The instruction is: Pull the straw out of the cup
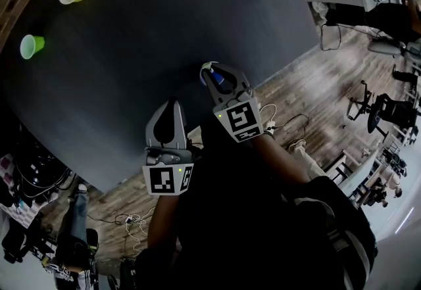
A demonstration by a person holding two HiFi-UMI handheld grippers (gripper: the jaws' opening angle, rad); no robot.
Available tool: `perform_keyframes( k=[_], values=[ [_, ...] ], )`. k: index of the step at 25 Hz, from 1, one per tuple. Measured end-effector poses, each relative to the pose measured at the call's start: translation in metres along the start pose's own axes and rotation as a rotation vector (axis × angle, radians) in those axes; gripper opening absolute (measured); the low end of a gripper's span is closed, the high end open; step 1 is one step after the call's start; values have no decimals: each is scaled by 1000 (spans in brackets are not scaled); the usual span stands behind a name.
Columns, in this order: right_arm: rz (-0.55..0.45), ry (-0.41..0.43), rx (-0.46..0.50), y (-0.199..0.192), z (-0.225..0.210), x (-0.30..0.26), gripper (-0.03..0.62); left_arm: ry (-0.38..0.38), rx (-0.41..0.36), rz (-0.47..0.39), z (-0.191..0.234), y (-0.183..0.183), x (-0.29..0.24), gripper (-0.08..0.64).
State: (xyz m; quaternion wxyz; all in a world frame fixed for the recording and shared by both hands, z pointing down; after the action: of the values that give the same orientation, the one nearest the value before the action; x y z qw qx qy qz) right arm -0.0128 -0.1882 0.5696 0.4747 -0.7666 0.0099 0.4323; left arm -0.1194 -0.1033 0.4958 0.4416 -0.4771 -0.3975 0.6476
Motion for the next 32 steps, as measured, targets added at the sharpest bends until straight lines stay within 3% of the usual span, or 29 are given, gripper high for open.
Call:
perform_keyframes(
  k=[12,19,32],
  values=[
    [-103,-47,-53,15,18,43,43,-33,-42,-58,-10,22,31,5],
    [-195,-70,-84,48,-8,83,43,-61,-83,-97,-41,62,14,5],
    [-313,-118,-82,48,53,114,43,-109,-125,-189,-22,76,66,5]
  ],
)
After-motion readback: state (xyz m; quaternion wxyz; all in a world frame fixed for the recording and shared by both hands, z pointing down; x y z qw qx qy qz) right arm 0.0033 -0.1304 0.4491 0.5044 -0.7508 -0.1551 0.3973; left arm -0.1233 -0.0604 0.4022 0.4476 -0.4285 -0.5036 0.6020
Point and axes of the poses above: the fingertips, and each gripper's own axes: x backward along the fingers, z to its left, y out of its top, the point moved 4 cm from there along x, backward along the fingers, and after that the axes turned 13 degrees about -x, right-handed, at the moved point
